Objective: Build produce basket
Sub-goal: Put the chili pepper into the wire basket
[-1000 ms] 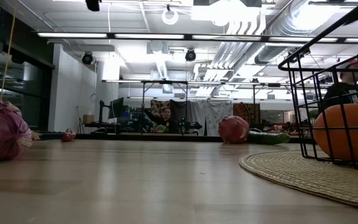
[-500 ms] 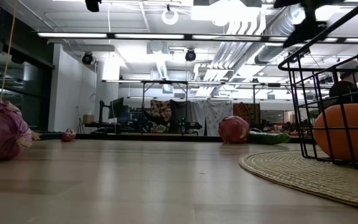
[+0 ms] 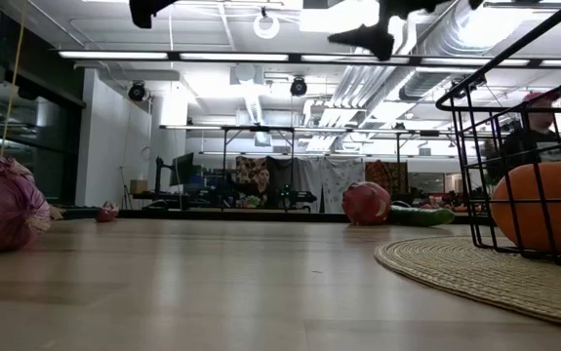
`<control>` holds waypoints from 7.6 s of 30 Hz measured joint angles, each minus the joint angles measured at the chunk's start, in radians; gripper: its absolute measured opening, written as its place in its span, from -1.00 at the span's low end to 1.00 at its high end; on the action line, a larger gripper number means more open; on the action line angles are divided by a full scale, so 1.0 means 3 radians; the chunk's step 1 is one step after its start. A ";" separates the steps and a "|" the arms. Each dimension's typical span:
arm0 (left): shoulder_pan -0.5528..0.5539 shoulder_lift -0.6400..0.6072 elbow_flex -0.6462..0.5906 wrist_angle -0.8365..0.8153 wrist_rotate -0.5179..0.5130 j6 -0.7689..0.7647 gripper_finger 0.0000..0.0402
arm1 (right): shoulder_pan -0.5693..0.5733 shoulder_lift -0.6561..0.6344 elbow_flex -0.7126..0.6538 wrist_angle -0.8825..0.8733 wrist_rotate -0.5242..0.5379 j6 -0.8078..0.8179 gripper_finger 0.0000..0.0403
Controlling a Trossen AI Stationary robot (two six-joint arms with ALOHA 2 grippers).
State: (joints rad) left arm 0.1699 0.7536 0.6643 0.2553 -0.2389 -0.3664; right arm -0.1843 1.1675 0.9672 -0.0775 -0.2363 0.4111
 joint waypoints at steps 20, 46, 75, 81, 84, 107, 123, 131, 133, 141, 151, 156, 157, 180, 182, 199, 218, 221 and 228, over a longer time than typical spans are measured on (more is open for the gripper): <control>-0.0001 0.0289 0.0474 -0.0936 0.0208 0.0842 0.78 | 0.0338 -0.0842 -0.0001 -0.0238 0.0790 0.0036 0.94; 0.1526 0.1579 0.0824 -0.4173 -0.1589 -0.1987 0.78 | 0.0331 -0.0486 -0.0001 -0.0250 0.1041 0.0199 0.94; 0.2373 0.2693 0.0059 -0.2468 -0.1291 -0.2720 0.78 | 0.0333 -0.0486 -0.0001 -0.0419 0.0987 0.0291 0.94; 0.2364 0.2796 0.0066 -0.2473 -0.1403 -0.2839 0.77 | 0.0333 -0.0486 -0.0001 -0.0419 0.0988 0.0494 0.94; 0.2328 0.2854 0.0066 -0.2476 -0.1447 -0.2843 0.73 | 0.0333 -0.0486 -0.0001 -0.0419 0.0987 0.0566 0.94; 0.2040 0.2939 0.0059 -0.2472 -0.1187 -0.2889 -0.40 | 0.0334 -0.0486 -0.0001 -0.0417 0.0932 0.0815 0.94; 0.0466 0.1441 0.0058 -0.1696 -0.1537 -0.1331 -0.41 | 0.0334 -0.0486 -0.0001 -0.0221 0.0960 0.0581 0.94; -0.0368 0.0857 0.0064 -0.0074 -0.0283 0.0309 -0.41 | 0.0335 -0.0486 -0.0001 -0.0026 0.0947 0.0267 0.94; -0.0447 0.0762 0.0064 0.0193 -0.0039 0.0519 -0.41 | 0.0334 -0.0486 -0.0001 -0.0022 0.0946 0.0258 0.94; -0.0486 0.0663 0.0066 0.0400 0.0175 0.0606 -0.41 | 0.0353 -0.0473 -0.0001 0.0078 0.0636 0.0176 0.94; -0.0450 0.1074 0.0127 0.0790 0.0470 0.0622 -0.41 | 0.0477 0.0075 0.0000 0.0952 0.0508 -0.0370 0.94; -0.0430 0.1336 0.0301 0.0797 0.0533 0.0632 -0.41 | 0.0479 0.0358 0.0000 0.1384 0.0493 -0.0299 0.94; -0.0430 0.1404 0.0340 0.0805 0.0504 0.0655 -0.41 | 0.0485 0.0407 0.0000 0.1470 0.0443 -0.0295 0.94; -0.0346 0.1820 0.0544 0.0983 0.0398 0.0797 -0.35 | 0.0485 0.0573 0.0000 0.2106 0.0539 -0.0158 0.37; -0.0346 0.1820 0.0544 0.0982 0.0398 0.0799 -0.32 | 0.0485 0.0573 0.0000 0.2100 0.0545 -0.0153 0.22; -0.0281 0.1473 0.0543 0.0568 0.0516 0.0472 0.18 | 0.0339 0.0420 -0.0003 0.1938 0.0407 -0.0113 -0.48; -0.0128 0.0365 0.0542 -0.0539 0.0672 0.0298 0.28 | 0.0262 -0.0618 -0.0001 -0.0198 0.0155 -0.0248 -0.49; -0.0128 0.0341 0.0542 -0.0539 0.0670 0.0298 0.28 | 0.0326 -0.0666 0.0114 -0.0514 -0.0240 0.0056 -0.49; -0.0128 0.0340 0.0542 -0.0540 0.0660 0.0298 0.28 | 0.1085 -0.0668 0.0342 -0.1690 -0.0367 0.0646 -0.49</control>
State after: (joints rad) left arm 0.1314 0.8555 0.8268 0.0933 -0.0410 -0.2771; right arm 0.1412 0.9672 1.0699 -0.5846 -0.3463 0.6049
